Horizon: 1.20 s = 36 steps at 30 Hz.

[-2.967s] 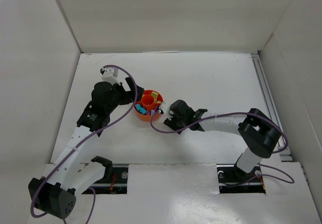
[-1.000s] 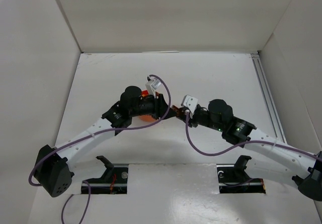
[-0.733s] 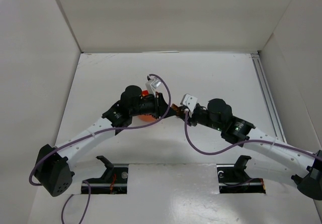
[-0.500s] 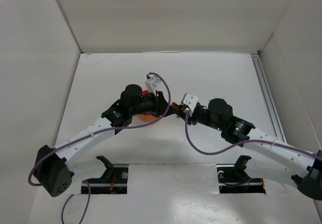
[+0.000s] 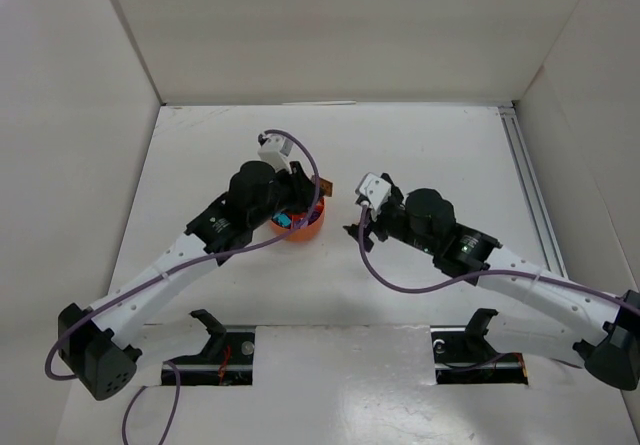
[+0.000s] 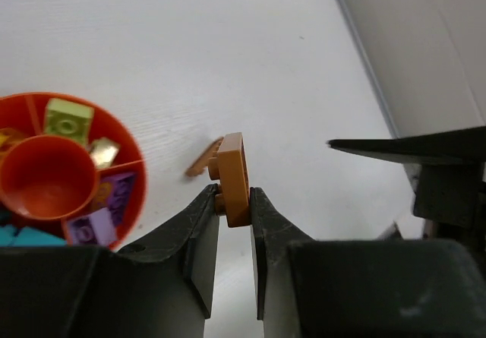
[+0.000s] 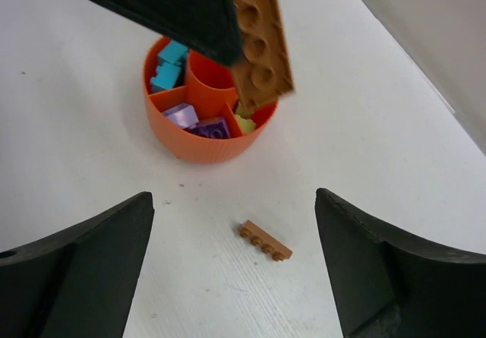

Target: Sort the legos into containers by color

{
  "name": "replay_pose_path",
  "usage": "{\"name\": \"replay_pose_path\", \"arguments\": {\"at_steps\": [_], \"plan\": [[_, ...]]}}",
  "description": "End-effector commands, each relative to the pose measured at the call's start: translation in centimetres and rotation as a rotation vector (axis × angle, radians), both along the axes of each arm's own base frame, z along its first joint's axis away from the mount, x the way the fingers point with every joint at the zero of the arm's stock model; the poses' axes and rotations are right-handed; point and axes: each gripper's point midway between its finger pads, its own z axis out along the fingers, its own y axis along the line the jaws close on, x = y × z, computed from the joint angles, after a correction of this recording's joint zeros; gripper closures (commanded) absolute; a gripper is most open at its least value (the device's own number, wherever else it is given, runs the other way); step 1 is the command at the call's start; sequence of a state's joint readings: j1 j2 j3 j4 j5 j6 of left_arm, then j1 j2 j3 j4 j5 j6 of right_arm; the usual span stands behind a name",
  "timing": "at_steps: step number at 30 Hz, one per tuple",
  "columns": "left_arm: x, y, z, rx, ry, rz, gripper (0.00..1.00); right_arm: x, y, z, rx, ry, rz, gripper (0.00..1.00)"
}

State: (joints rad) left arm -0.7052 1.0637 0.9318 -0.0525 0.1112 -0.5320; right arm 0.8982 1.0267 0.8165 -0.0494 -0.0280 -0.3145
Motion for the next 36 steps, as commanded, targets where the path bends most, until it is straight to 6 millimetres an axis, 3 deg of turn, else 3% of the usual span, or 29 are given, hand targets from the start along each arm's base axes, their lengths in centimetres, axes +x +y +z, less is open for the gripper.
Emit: {"name": "replay_pose_path", "arguments": {"at_steps": [1, 3, 7, 10, 13, 16, 25, 28, 33, 36], "plan": [[2.3, 4.7, 0.8, 0.107, -0.035, 0.264, 1.00, 1.6, -1.3, 1.3, 0.007, 0.004, -0.148, 0.07], [3.1, 7.4, -1.0, 0.188, 0.008, 0.392, 1.00, 2.0, -1.9, 1.3, -0.002, 0.012, -0.190, 0.06], [3.6, 8.7, -1.8, 0.210, 0.025, 0.433, 1.00, 2.5, -4.0, -0.6, -0.067, 0.042, -0.299, 0.06], [3.9, 9.4, -3.9, 0.265, 0.057, 0.474, 1.00, 2.6, -5.1, -1.7, -0.093, 0.070, -0.357, 0.06], [4.4, 9.3, -5.5, 0.310, 0.086, 0.481, 1.00, 2.3, -5.7, -2.8, -0.108, 0.099, -0.378, 0.05], [5.3, 8.7, -6.0, 0.344, 0.089, 0.469, 1.00, 2.1, -6.5, -3.0, -0.102, 0.112, -0.404, 0.05], [5.5, 8.4, -8.5, 0.397, 0.132, 0.437, 1.00, 1.8, -8.3, -3.3, -0.088, 0.132, -0.443, 0.04], [5.6, 8.2, -9.2, 0.408, 0.147, 0.427, 0.76, 1.9, -8.4, -3.8, -0.089, 0.151, -0.431, 0.00], [5.5, 7.7, -8.9, 0.393, 0.147, 0.411, 0.67, 1.6, -7.8, -4.6, -0.151, 0.132, -0.339, 0.00], [5.5, 7.6, -7.7, 0.371, 0.124, 0.399, 0.59, 1.6, -6.9, -5.8, -0.205, 0.121, -0.266, 0.02]]}}
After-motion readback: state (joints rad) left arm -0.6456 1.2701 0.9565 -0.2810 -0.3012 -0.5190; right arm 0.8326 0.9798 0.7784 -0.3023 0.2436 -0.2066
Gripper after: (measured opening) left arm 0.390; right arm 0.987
